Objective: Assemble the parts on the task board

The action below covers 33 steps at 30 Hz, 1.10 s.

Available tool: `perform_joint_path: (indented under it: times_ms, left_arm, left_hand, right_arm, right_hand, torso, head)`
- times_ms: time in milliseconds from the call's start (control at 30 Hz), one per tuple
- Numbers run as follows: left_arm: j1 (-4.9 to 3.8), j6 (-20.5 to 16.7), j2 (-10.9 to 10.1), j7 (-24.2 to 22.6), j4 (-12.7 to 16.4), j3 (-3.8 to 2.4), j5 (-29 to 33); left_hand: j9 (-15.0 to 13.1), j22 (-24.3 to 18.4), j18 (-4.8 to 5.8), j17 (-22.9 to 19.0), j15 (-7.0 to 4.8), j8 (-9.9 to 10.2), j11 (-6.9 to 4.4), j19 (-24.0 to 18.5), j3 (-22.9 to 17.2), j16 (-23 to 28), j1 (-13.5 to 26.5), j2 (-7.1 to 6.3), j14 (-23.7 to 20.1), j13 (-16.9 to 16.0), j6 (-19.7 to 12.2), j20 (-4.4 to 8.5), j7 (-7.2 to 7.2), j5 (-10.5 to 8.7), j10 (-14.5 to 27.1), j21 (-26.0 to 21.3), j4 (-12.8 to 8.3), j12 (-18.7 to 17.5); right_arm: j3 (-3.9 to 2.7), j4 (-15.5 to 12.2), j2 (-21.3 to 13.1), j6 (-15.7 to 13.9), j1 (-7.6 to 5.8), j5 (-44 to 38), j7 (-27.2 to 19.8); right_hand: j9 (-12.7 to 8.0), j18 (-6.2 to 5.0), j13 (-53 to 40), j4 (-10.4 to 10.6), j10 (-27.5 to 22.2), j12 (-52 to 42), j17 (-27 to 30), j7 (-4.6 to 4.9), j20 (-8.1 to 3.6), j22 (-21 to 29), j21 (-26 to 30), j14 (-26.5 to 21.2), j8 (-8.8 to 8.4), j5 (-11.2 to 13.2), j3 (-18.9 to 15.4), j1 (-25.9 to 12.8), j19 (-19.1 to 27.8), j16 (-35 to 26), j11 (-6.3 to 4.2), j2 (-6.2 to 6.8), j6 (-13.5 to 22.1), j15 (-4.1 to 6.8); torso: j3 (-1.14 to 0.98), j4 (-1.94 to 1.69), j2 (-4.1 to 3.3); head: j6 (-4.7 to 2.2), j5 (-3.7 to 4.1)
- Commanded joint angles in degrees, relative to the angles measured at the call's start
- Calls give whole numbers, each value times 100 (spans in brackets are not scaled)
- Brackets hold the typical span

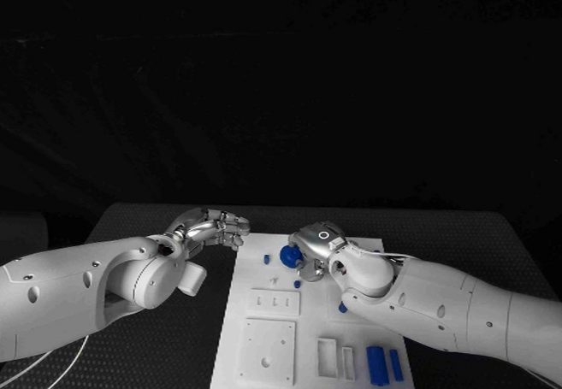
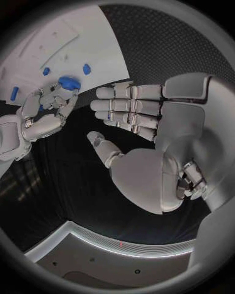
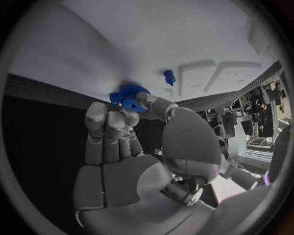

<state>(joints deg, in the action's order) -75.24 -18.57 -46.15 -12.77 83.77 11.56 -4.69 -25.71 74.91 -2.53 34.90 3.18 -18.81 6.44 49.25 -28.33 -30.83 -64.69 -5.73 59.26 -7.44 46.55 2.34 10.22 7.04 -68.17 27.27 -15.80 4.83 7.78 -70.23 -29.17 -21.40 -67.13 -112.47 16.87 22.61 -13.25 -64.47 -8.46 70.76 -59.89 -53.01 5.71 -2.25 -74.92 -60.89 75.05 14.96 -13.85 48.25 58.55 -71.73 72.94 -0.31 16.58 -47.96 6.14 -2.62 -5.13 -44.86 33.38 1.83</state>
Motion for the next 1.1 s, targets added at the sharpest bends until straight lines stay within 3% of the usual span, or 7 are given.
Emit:
perform_joint_path:
  times_ms: [33, 633, 867, 933, 967, 1033, 1100]
  left_arm:
    - [-8, 61, 24, -21, 0, -5, -29]
    - [-8, 62, 18, -18, -9, -4, -29]
    - [-8, 65, 19, -13, -5, -4, -30]
    - [-8, 67, 17, -13, -3, -4, -30]
    - [-8, 66, 15, -13, -1, -4, -30]
    - [-8, 66, 12, -13, 2, -4, -30]
    - [-8, 65, 4, -13, 7, -4, -30]
  left_hand:
    - [-6, 115, -112, 7, 21, 36, 32, -48, -29, 39, 78, -1, -24, -10, -4, 0, 27, 15, 4, 38, 0, -20]
    - [-8, 114, -113, 11, 21, 40, 32, -51, -34, 42, 77, 3, -24, -11, -7, 1, 28, 18, 4, 40, -2, -27]
    - [-8, 114, -113, 12, 21, 41, 33, -52, -34, 43, 77, 1, -24, -11, -8, 0, 29, 18, 4, 41, -3, -28]
    - [-8, 114, -113, 13, 21, 41, 33, -52, -34, 43, 77, 1, -24, -11, -8, 0, 29, 18, 4, 41, -3, -29]
    - [-8, 114, -113, 13, 21, 41, 33, -52, -34, 43, 77, 0, -24, -11, -8, 0, 29, 18, 4, 41, -4, -29]
    - [-8, 114, -114, 13, 21, 42, 34, -52, -34, 44, 76, 0, -24, -11, -9, 1, 30, 18, 4, 41, -4, -30]
    - [-8, 114, -114, 14, 21, 42, 34, -53, -35, 44, 76, -1, -24, -11, -10, 1, 30, 18, 5, 41, -5, -31]
  right_arm:
    - [25, -59, 4, 172, 37, 107, -165]
    - [24, -133, -73, 69, 37, 192, -179]
    - [24, -33, -23, 405, 37, 411, -213]
    - [24, 6, -23, 501, 37, 489, -199]
    - [24, 27, -25, 513, 37, 497, -193]
    - [24, 59, -39, 555, 36, 502, -179]
    - [24, 79, -61, 560, 36, 518, -178]
  right_hand:
    - [23, -175, -13, -38, -12, 42, -10, -17, 7, -84, 16, 2, 44, -204, 21, -18, 8, -32, -48, -78, 33, 47]
    - [49, -175, -33, -68, 15, 44, -38, -26, 1, -84, 2, 14, 99, -157, -42, -98, -18, -32, -57, -24, 38, 57]
    - [51, -175, -34, -67, 16, 45, -39, -24, -1, -83, 3, 14, 103, -149, -39, -95, -18, -32, -56, -31, 37, 58]
    - [56, -163, -39, -133, -2, 50, -48, 1, -13, -83, 21, -4, 97, -858, 149, 12, 22, -30, -98, -100, 79, 68]
    - [67, -168, -48, -239, -2, 42, -57, -62, -24, -90, 13, -6, 106, -1459, 302, 129, 28, -22, -59, -321, 92, 24]
    - [79, -173, -65, -460, -1, 32, -71, -48, -4, -111, -27, -5, 125, -1934, 332, 73, 26, -14, -79, -523, 102, 68]
    - [83, -175, -72, -586, 1, 35, -77, -54, 19, -105, -36, -3, 140, -1980, 430, -11, 34, -19, -83, -627, 108, 74]
  torso:
    - [-3, 5, 1]
    - [-15, 11, 2]
    - [-6, 8, 1]
    - [-8, 8, 3]
    - [-6, 9, 3]
    - [-5, 10, 3]
    - [-4, 12, 1]
  head:
    - [6, -5]
    - [23, -19]
    - [33, -6]
    - [34, -4]
    - [33, -2]
    - [34, 1]
    - [37, 3]
